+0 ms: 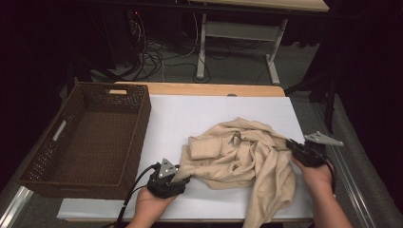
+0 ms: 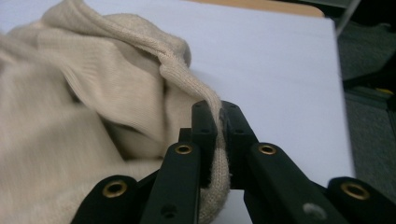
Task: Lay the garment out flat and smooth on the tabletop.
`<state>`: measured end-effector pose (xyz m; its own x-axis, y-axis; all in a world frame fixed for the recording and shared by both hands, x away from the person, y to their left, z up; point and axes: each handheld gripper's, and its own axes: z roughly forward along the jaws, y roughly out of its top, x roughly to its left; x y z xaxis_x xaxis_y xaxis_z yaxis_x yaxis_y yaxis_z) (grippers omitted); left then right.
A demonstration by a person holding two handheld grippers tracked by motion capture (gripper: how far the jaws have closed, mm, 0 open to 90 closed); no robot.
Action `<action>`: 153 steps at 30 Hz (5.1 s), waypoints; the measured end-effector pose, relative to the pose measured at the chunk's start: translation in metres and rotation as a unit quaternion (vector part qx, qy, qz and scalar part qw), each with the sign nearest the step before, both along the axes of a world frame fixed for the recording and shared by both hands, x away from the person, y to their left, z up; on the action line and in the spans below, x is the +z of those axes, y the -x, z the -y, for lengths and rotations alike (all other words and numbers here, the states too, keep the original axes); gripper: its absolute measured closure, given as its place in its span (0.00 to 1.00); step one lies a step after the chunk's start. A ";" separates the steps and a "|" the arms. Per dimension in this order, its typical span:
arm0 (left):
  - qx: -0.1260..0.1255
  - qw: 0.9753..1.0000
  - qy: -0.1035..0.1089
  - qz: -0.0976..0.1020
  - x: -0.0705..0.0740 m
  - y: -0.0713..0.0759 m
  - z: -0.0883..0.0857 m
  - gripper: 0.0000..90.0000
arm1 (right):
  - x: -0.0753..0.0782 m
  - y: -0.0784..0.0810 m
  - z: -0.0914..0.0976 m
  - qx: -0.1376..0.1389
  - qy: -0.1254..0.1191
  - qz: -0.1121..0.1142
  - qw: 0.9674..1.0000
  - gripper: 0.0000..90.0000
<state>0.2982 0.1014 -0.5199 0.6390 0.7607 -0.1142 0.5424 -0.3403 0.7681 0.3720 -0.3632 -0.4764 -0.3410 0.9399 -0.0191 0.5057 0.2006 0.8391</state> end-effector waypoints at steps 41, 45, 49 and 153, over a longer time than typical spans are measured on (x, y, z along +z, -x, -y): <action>-0.072 0.997 -0.001 0.021 0.011 0.001 0.091 0.84 | -0.029 0.129 0.035 0.008 -0.023 -0.007 1.000 0.96; -0.046 0.999 -0.002 0.022 0.012 0.011 0.052 0.85 | -0.031 0.132 0.026 0.027 -0.020 -0.011 0.999 0.92; -0.038 0.999 -0.008 0.019 0.012 0.019 0.025 0.85 | -0.029 0.132 0.020 0.039 -0.021 -0.009 0.999 0.85; -0.041 0.999 0.033 -0.008 0.030 0.059 -0.015 0.47 | -0.002 0.067 0.097 -0.112 0.005 0.011 0.994 0.88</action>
